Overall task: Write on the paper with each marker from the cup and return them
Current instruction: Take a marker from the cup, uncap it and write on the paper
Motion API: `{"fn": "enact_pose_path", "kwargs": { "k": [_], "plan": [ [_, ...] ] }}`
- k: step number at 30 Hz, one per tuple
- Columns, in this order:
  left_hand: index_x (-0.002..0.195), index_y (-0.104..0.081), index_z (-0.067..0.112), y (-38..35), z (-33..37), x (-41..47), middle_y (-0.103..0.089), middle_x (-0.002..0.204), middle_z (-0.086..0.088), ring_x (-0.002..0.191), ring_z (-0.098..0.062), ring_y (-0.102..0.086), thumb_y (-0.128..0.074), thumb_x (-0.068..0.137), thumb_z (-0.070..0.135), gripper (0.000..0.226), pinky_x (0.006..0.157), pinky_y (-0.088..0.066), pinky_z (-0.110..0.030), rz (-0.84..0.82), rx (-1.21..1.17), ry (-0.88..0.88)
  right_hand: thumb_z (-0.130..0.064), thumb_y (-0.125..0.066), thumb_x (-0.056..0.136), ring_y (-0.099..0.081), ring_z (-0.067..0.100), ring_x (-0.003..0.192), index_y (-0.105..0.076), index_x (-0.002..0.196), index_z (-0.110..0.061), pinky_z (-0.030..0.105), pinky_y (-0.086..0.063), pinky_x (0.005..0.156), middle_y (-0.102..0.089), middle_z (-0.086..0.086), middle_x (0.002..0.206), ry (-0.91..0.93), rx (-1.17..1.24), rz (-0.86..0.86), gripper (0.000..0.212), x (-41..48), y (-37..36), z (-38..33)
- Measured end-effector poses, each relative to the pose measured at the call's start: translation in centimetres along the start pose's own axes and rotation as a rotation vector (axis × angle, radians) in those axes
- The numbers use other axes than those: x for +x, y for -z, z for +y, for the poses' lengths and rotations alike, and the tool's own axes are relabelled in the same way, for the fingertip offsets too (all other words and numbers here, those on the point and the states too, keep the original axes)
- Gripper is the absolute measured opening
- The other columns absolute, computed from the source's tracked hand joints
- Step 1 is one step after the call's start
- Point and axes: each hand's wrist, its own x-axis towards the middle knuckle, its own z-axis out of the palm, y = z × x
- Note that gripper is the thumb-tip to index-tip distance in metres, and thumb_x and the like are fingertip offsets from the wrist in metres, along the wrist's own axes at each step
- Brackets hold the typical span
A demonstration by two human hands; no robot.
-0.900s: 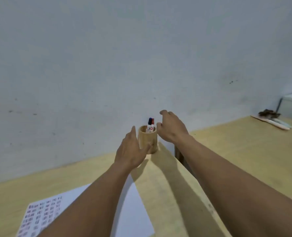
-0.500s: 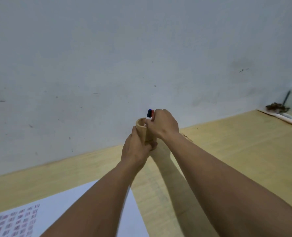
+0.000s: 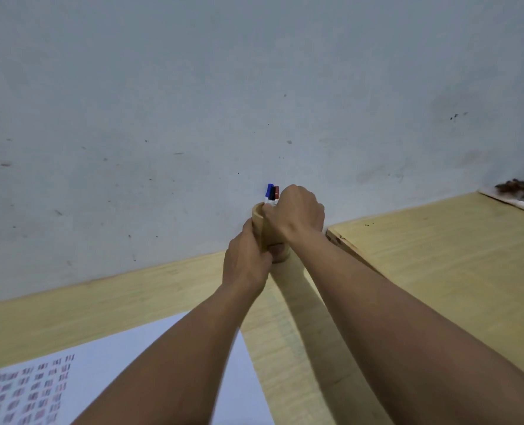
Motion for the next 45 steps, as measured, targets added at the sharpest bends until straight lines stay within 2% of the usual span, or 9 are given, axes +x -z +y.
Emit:
{"fn": "enact_pose_path", "kwargs": {
  "k": [10, 18, 22, 29, 34, 38, 41, 43, 45],
  "plan": [
    [0.124, -0.054, 0.027, 0.2, 0.2, 0.0, -0.068, 0.104, 0.007, 0.091, -0.019, -0.066, -0.076, 0.074, 0.033, 0.055, 0.078, -0.057, -0.042, 0.021, -0.028, 0.002, -0.024, -0.064, 0.085, -0.051, 0.021, 0.056, -0.06, 0.064, -0.01, 0.026, -0.034, 0.049, -0.053, 0.001, 0.059, -0.072, 0.328, -0.029, 0.025, 0.5, 1.2, 0.5],
    [0.138, -0.047, 0.021, 1.3, 1.4, -0.7, -0.065, 0.126, -0.002, 0.106, -0.025, -0.062, -0.077, 0.079, 0.036, 0.068, 0.08, -0.05, -0.034, 0.0, -0.005, 0.042, -0.028, -0.054, 0.091, -0.064, 0.022, 0.076, -0.061, 0.095, -0.013, 0.036, -0.051, 0.067, -0.066, -0.001, 0.081, 0.036, 0.453, 0.072, 0.017, 0.0, 6.0, -0.6],
    [0.155, -0.031, 0.017, 4.2, 2.4, -1.8, -0.053, 0.146, -0.01, 0.133, -0.028, -0.05, -0.07, 0.09, 0.03, 0.078, 0.102, -0.043, -0.037, 0.049, 0.042, 0.051, -0.03, -0.051, 0.095, -0.065, 0.023, 0.081, -0.061, 0.1, -0.014, 0.039, -0.053, 0.071, -0.068, -0.001, 0.088, 0.114, 0.446, 0.077, 0.019, -1.2, 8.5, -1.6],
    [0.137, -0.057, 0.025, 12.2, 6.1, -5.1, -0.07, 0.111, -0.001, 0.092, -0.013, -0.067, -0.05, 0.097, 0.023, 0.041, 0.081, -0.05, -0.026, 0.246, -0.278, 0.023, -0.027, -0.053, 0.101, -0.069, 0.024, 0.077, -0.066, 0.108, -0.019, 0.045, -0.059, 0.073, -0.07, 0.001, 0.094, 0.28, 0.341, -0.082, 0.017, -6.0, 11.4, -3.9],
    [0.124, -0.067, 0.018, 17.4, 7.4, -8.6, -0.075, 0.099, -0.009, 0.086, -0.023, -0.075, -0.064, 0.096, 0.025, 0.029, 0.078, -0.062, -0.039, 0.105, -0.562, 0.026, -0.021, -0.057, 0.097, -0.066, 0.022, 0.093, -0.072, 0.113, -0.023, 0.04, -0.055, 0.081, -0.072, -0.002, 0.102, 0.361, 0.241, -0.217, 0.022, -10.5, 12.6, -5.4],
    [0.101, -0.074, 0.006, 19.5, 7.2, -11.2, -0.075, 0.092, -0.016, 0.078, -0.022, -0.074, -0.067, 0.092, 0.006, 0.011, 0.077, -0.062, -0.038, 0.077, -0.518, -0.008, -0.024, -0.057, 0.095, -0.066, 0.02, 0.094, -0.072, 0.107, -0.031, 0.047, -0.054, 0.088, -0.071, -0.01, 0.098, 0.375, 0.233, -0.26, 0.02, -13.5, 12.7, -6.7],
    [0.094, -0.075, 0.004, 20.5, 6.6, -12.5, -0.075, 0.09, -0.017, 0.081, -0.024, -0.076, -0.068, 0.091, 0.002, 0.008, 0.079, -0.062, -0.037, 0.159, -0.524, 0.006, -0.024, -0.058, 0.097, -0.062, 0.017, 0.093, -0.065, 0.121, -0.023, 0.037, -0.051, 0.082, -0.061, -0.008, 0.112, 0.4, 0.272, -0.161, 0.024, -15.6, 13.1, -7.3],
    [0.09, -0.075, 0.007, 21.1, 6.3, -13.1, -0.075, 0.088, -0.015, 0.081, -0.023, -0.076, -0.068, 0.091, 0.003, 0.008, 0.08, -0.062, -0.037, 0.229, -0.571, 0.03, -0.033, -0.059, 0.097, -0.054, 0.015, 0.078, -0.061, 0.107, -0.02, 0.034, -0.044, 0.069, -0.054, -0.007, 0.099, 0.357, 0.333, 0.007, 0.017, -17.7, 13.1, -8.0],
    [0.089, -0.075, 0.008, 21.8, 5.9, -13.7, -0.075, 0.087, -0.013, 0.082, -0.021, -0.076, -0.069, 0.092, 0.006, 0.008, 0.08, -0.063, -0.037, 0.259, -0.602, 0.04, -0.046, -0.056, 0.096, -0.051, 0.018, 0.065, -0.057, 0.082, -0.016, 0.032, -0.039, 0.06, -0.054, -0.005, 0.075, 0.199, 0.46, -0.044, 0.033, -19.7, 12.5, -8.9]
  ]
}}
